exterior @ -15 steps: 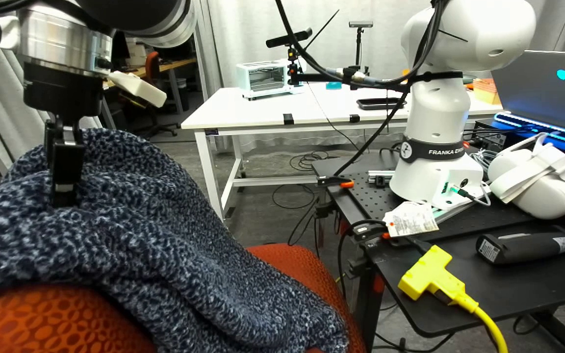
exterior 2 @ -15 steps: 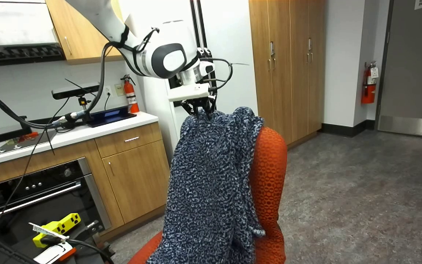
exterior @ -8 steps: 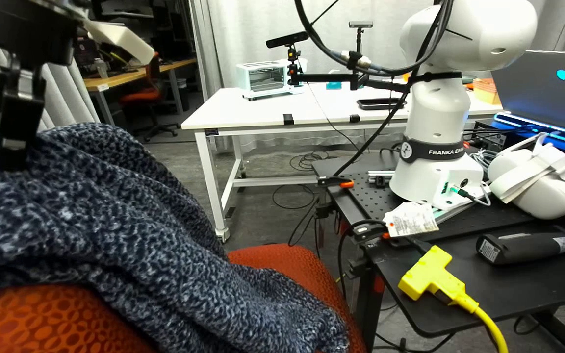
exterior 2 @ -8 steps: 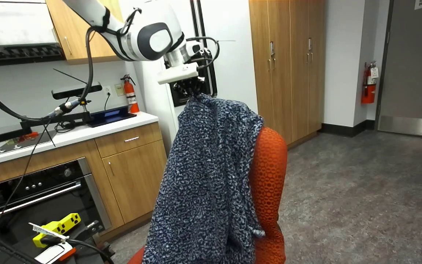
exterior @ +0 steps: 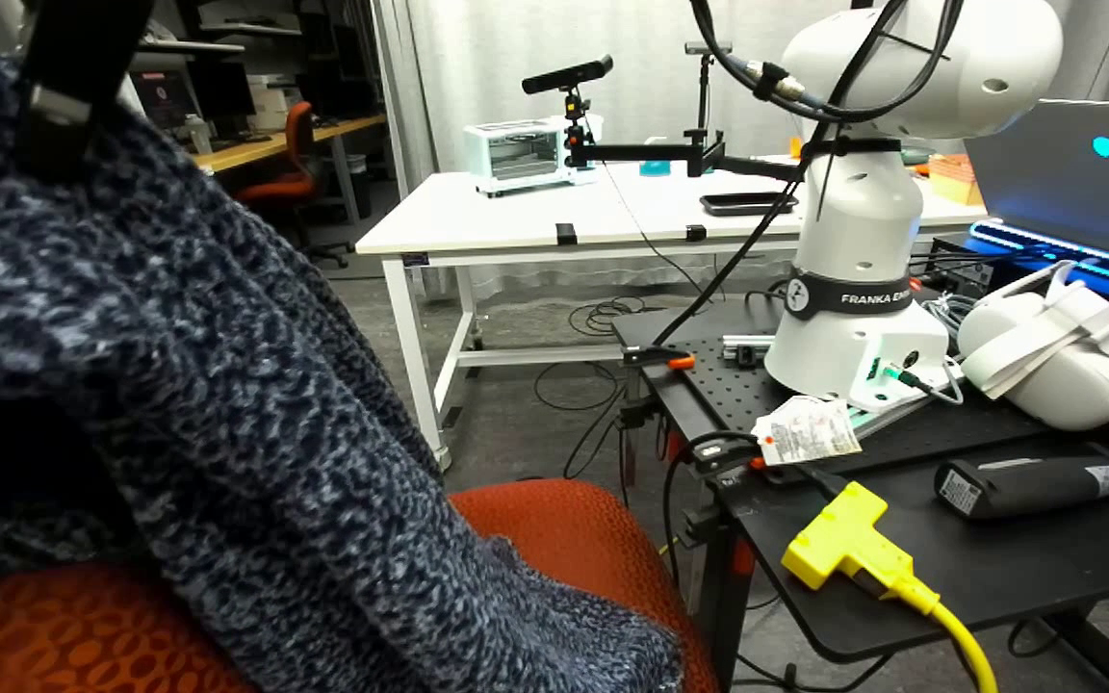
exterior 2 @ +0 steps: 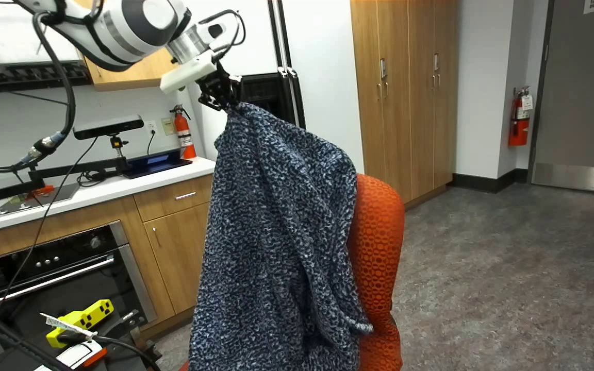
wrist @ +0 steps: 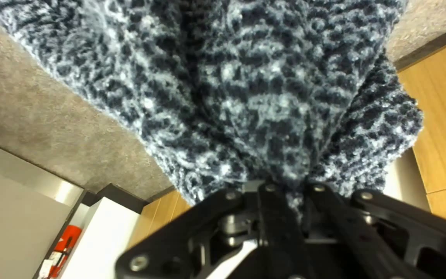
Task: Remove the fleece from the backrest of the chair
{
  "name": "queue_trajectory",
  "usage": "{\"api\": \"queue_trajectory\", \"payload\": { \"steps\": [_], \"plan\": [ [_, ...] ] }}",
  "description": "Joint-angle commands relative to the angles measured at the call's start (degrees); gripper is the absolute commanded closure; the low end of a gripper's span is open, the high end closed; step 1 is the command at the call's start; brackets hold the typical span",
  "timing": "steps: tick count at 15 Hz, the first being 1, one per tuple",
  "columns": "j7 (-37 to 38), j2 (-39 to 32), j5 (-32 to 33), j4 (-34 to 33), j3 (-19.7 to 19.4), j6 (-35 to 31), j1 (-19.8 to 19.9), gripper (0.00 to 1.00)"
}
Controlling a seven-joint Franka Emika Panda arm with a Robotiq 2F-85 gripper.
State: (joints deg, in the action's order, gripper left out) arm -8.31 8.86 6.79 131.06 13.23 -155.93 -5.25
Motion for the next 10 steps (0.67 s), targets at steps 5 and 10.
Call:
{"api": "queue_trajectory", "payload": {
  "steps": [5,10],
  "plan": [
    [17.4,21.5,8.7,15.3,3.6,6.0,0.9,0.97],
    [22.1,26.7,9.0,17.4,5.9,11.2,1.3,0.97]
  ]
}}
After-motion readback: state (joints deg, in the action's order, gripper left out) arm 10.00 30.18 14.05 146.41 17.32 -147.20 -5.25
